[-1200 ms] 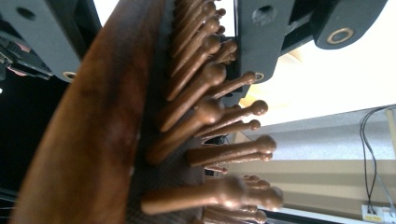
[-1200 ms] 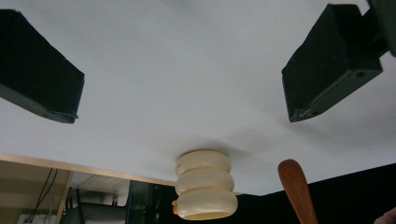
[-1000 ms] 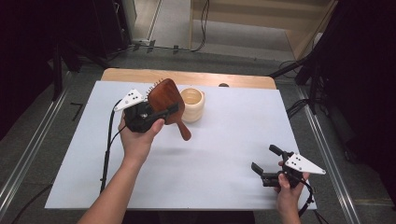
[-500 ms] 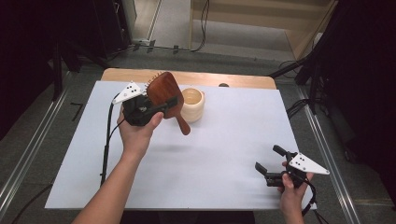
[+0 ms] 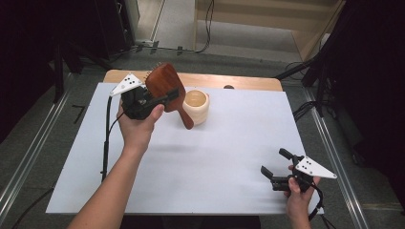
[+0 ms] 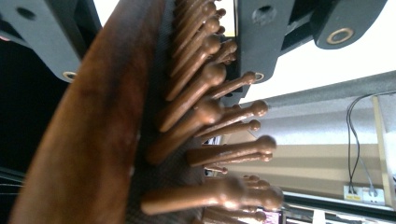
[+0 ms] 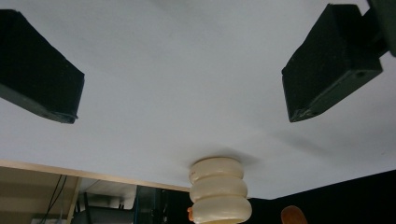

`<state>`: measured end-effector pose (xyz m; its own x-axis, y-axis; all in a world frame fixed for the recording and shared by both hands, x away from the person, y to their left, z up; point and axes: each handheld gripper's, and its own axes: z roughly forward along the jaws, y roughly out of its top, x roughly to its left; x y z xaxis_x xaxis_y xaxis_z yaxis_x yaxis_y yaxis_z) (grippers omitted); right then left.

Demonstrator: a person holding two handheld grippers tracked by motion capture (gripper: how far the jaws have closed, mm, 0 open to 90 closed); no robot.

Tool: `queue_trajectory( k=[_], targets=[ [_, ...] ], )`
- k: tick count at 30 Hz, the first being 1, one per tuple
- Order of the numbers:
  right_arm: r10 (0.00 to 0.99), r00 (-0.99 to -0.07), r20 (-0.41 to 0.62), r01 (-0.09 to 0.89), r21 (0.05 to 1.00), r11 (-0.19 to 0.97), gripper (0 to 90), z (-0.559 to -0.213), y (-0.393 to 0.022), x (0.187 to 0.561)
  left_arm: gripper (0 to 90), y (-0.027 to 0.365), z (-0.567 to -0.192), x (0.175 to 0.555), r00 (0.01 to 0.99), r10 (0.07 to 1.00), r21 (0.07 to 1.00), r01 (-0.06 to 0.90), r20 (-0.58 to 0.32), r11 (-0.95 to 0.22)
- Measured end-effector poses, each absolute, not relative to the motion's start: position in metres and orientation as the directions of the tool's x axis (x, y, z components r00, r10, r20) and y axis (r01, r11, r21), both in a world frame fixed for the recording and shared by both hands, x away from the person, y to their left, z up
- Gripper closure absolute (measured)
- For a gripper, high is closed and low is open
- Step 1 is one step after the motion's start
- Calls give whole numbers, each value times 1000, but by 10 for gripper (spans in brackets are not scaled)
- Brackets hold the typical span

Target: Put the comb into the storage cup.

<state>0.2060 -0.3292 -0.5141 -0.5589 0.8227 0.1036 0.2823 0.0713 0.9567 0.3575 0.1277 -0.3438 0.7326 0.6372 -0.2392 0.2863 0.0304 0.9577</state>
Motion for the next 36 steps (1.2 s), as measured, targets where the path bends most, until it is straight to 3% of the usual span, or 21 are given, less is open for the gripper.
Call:
queue_trajectory(
  k=[36],
  targets=[
    [815, -568, 114, 284, 957, 64, 0, -515, -330, 207, 569, 112, -327, 396, 719, 656, 962, 267, -231, 47]
  ],
)
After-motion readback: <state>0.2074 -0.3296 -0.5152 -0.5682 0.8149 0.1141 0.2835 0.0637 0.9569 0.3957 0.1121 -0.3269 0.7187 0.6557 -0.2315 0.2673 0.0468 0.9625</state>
